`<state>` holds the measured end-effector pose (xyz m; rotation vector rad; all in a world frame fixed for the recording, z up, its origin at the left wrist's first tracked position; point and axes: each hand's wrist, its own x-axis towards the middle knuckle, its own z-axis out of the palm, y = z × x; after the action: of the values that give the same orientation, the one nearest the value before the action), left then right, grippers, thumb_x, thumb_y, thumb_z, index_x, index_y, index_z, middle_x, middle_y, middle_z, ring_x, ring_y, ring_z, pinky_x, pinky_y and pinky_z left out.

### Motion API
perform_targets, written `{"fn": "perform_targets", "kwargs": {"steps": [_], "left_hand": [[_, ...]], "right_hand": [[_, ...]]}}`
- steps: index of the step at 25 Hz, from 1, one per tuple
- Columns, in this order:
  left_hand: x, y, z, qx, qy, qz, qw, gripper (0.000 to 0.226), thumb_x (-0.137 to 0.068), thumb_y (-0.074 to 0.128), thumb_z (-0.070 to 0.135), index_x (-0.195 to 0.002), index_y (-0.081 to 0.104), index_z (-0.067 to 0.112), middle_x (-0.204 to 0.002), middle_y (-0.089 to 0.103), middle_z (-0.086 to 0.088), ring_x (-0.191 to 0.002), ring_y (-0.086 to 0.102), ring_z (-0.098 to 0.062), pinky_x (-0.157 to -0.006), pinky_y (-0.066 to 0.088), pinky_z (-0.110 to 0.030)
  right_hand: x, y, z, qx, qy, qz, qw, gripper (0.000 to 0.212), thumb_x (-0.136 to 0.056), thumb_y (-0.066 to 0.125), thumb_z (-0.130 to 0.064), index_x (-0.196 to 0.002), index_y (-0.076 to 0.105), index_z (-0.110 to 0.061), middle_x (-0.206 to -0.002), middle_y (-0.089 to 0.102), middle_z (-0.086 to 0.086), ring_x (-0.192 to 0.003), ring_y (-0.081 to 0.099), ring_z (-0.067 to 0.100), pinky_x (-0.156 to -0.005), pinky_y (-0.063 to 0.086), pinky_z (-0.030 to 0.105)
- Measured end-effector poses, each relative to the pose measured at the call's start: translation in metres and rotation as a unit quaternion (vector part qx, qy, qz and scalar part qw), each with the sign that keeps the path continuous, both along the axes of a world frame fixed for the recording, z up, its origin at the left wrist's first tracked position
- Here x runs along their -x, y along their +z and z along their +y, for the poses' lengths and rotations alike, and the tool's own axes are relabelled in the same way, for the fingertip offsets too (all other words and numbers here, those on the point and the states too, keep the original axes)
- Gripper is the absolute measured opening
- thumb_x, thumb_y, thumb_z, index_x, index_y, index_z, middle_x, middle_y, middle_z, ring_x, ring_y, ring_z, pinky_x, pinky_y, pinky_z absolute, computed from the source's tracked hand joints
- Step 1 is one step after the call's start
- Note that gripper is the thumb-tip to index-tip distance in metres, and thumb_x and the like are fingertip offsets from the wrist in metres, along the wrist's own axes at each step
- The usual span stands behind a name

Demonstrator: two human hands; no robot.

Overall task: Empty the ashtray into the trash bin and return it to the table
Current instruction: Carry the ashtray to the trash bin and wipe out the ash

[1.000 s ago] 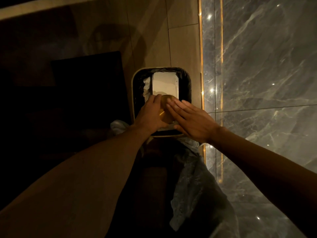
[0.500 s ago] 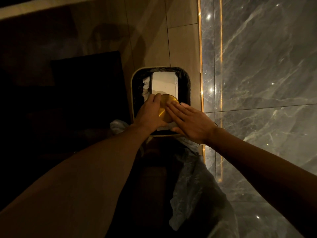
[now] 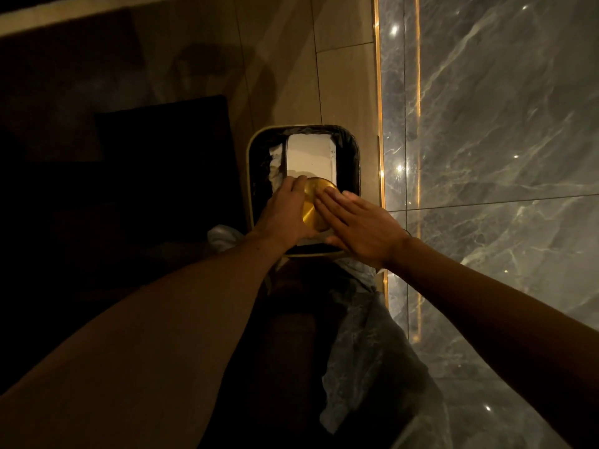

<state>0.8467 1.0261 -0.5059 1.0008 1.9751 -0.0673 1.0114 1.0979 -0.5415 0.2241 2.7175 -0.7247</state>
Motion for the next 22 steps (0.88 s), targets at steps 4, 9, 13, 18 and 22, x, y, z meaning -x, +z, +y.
{"fn": "perform_targets", "kwargs": {"steps": [4,9,13,18,22], "left_hand": [[-0.003,0.0004,-0.0011,-0.001,-0.002,0.0,1.0,0.11,-0.057,0.088,0.044,-0.145,0.03,0.012,-0.146,0.036,-0.009,-0.13,0.044,-0.03,-0.101,0.042,-0.041],[-0.0001,0.0001,-0.0049,-0.004,0.005,-0.004,1.0,0.105,-0.057,0.088,0.042,-0.142,0.034,0.012,-0.146,0.037,-0.009,-0.13,0.044,-0.03,-0.101,0.043,-0.041],[0.0016,-0.0005,-0.0022,-0.006,0.006,0.002,1.0,0.103,-0.059,0.088,0.037,-0.142,0.033,0.012,-0.145,0.037,-0.009,-0.13,0.045,-0.031,-0.101,0.043,-0.04],[-0.0019,-0.0017,-0.0033,0.001,0.006,0.002,1.0,0.106,-0.057,0.089,0.042,-0.142,0.034,0.011,-0.143,0.039,-0.009,-0.128,0.046,-0.029,-0.099,0.044,-0.04],[-0.0045,-0.0007,-0.0052,-0.009,0.023,-0.011,1.0,0.103,-0.057,0.088,0.042,-0.141,0.036,0.012,-0.142,0.04,-0.009,-0.127,0.047,-0.03,-0.099,0.045,-0.041]], "right_hand": [[-0.0004,-0.0011,0.0015,-0.004,0.001,-0.002,1.0,0.07,-0.102,0.006,-0.05,-0.151,0.019,-0.002,-0.159,0.02,0.019,-0.148,0.015,0.031,-0.12,0.021,0.045],[0.0025,0.0015,0.0055,-0.018,0.014,0.012,1.0,0.068,-0.101,0.012,-0.048,-0.149,0.025,-0.001,-0.156,0.028,0.021,-0.146,0.02,0.03,-0.119,0.012,0.04],[0.0027,-0.0005,0.0061,-0.017,0.014,0.016,1.0,0.069,-0.102,0.005,-0.047,-0.15,0.023,-0.001,-0.157,0.025,0.021,-0.147,0.016,0.029,-0.121,0.005,0.038],[0.0011,-0.0011,0.005,-0.01,0.006,0.005,1.0,0.071,-0.101,0.003,-0.051,-0.151,0.019,-0.002,-0.158,0.022,0.02,-0.148,0.014,0.03,-0.121,0.006,0.039],[-0.004,0.0009,0.0066,0.0,0.012,-0.001,1.0,0.07,-0.102,0.003,-0.048,-0.151,0.018,-0.002,-0.158,0.02,0.02,-0.148,0.012,0.029,-0.121,0.01,0.04]]}}
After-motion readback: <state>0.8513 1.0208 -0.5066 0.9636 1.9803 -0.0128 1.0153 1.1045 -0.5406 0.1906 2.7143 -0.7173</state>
